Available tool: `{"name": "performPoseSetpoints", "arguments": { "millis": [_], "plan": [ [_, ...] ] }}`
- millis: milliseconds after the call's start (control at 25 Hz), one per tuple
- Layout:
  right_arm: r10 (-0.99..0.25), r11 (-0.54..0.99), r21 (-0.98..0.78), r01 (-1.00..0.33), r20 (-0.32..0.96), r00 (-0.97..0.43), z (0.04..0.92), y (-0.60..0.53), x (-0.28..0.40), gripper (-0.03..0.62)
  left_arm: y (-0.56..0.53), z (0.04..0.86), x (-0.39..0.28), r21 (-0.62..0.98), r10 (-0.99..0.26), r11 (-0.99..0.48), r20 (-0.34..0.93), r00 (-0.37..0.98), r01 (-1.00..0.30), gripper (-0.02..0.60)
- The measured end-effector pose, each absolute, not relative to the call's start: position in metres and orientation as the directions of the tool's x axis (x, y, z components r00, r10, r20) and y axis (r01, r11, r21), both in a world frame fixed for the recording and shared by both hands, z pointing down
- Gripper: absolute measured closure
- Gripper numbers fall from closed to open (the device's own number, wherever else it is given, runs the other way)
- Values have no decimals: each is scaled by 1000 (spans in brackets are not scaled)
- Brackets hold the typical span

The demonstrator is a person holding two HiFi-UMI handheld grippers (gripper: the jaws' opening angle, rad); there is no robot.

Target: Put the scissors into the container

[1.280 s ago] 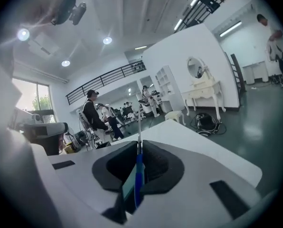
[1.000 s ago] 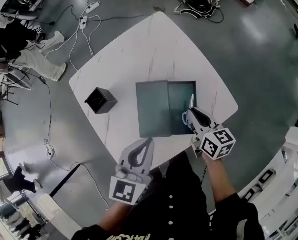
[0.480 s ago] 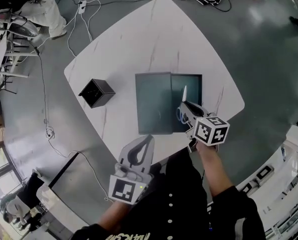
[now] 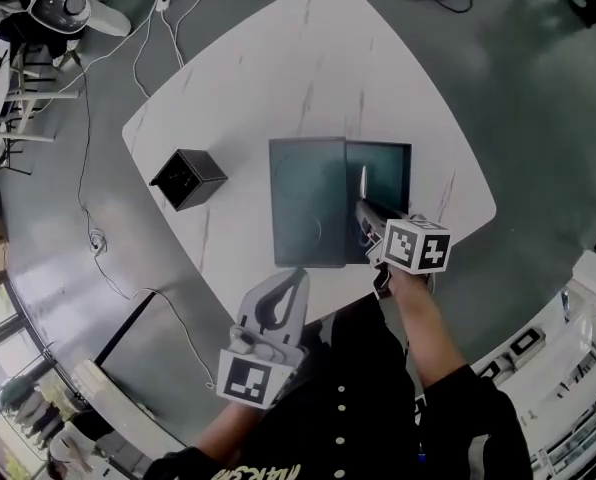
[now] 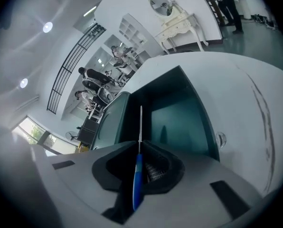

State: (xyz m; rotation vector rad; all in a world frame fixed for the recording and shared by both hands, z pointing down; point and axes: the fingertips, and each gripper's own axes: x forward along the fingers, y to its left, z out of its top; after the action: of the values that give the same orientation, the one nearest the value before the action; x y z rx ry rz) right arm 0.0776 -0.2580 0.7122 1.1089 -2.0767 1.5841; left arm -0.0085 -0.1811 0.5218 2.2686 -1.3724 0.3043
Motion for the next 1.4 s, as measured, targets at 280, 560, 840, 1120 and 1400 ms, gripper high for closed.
{"name": "performPoseSetpoints", "arguments": {
  "millis": [280, 560, 840, 1120, 1400],
  "plan": [
    [-372, 74, -651, -756, 685, -627, 726, -261, 79, 543, -180, 532, -7, 286, -770, -373, 435, 466, -883, 555],
    [-354, 94, -623, -777, 708, -611, 730, -262, 77, 495, -182, 534, -4, 290, -767, -365, 444, 463, -884, 555],
    [-375, 149, -574, -805, 721, -583, 719, -264, 80, 464, -181, 534, -3, 290, -765, -367, 447, 464, -884, 555],
    [-416, 270, -449, -852, 743, -524, 703, -266, 84, 485, -183, 530, -1, 291, -764, -384, 434, 478, -877, 555],
    [-468, 333, -344, -878, 748, -470, 693, -266, 88, 561, -179, 526, -4, 288, -769, -387, 423, 479, -876, 555]
  ]
}}
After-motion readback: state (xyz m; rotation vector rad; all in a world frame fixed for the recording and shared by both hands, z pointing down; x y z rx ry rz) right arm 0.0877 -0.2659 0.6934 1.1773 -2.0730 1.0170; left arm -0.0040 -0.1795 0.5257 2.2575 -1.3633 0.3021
